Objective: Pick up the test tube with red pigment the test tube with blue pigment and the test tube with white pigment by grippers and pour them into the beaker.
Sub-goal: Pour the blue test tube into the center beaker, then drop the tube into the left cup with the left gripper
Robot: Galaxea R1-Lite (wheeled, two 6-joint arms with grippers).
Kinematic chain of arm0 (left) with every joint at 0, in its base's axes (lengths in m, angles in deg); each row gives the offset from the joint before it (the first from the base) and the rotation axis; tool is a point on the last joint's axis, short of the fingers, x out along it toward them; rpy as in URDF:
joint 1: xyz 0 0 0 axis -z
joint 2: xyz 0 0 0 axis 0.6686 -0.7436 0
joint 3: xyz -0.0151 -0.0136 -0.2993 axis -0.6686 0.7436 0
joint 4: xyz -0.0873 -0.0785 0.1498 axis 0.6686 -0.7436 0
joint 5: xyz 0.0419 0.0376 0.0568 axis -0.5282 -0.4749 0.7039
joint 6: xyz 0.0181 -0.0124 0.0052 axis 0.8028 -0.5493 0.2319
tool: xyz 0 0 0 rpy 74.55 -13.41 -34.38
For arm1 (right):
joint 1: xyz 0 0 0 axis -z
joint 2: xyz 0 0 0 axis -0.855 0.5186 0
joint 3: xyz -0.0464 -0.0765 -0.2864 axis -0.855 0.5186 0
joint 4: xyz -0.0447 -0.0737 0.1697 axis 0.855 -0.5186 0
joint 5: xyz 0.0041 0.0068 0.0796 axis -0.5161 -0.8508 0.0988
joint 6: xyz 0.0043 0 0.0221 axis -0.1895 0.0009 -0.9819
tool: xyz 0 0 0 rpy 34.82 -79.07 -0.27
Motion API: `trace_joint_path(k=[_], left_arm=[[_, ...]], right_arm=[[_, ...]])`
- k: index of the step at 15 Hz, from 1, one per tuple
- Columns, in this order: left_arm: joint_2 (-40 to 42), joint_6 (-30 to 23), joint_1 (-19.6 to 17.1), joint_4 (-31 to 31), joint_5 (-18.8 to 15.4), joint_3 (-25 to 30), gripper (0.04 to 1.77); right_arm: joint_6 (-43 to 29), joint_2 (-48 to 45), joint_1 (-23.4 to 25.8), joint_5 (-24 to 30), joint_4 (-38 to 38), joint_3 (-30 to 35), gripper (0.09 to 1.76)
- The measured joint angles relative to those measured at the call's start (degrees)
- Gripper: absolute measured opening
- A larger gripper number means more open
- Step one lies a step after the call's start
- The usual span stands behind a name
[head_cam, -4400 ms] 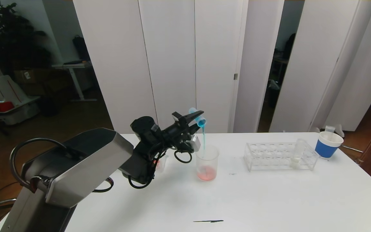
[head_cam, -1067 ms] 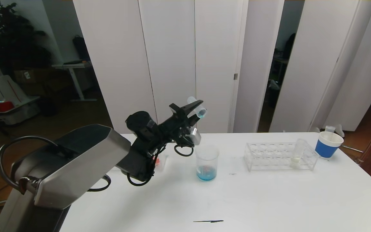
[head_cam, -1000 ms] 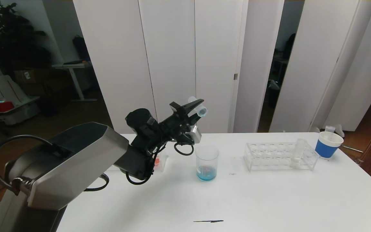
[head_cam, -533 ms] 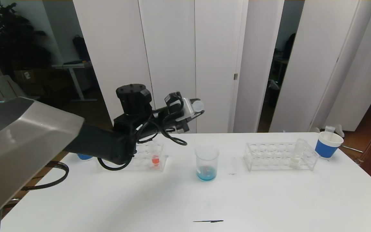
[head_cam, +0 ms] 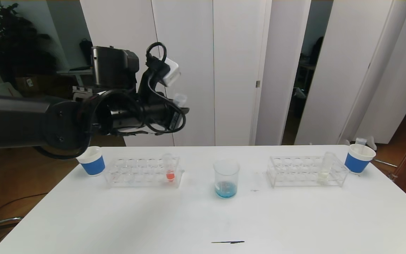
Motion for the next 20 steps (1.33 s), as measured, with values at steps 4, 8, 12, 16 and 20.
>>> trace_joint_path(k=[4, 8, 12, 16, 20], left_arm=[[6.0, -24.7, -1.3, -10.3, 3.2, -1.3, 0.57], [10.8, -34.1, -6.2, -12.0, 16.8, 1.9, 0.57], [11.7, -31.6, -12.5, -4.3, 30.3, 6.9, 0.57], [9.2, -29.6, -21.1, 5.8, 32.7, 8.0, 0.57], [3.8, -27.2, -27.9, 23.8, 32.2, 8.6, 0.57]], right_arm=[[0.0, 0.0, 0.0, 0.0, 0.0, 0.0, 1.75], [0.0, 0.0, 0.0, 0.0, 0.0, 0.0, 1.75], [0.0, 0.0, 0.0, 0.0, 0.0, 0.0, 1.75], [0.0, 0.0, 0.0, 0.0, 0.0, 0.0, 1.75], [0.0, 0.0, 0.0, 0.0, 0.0, 0.0, 1.75]])
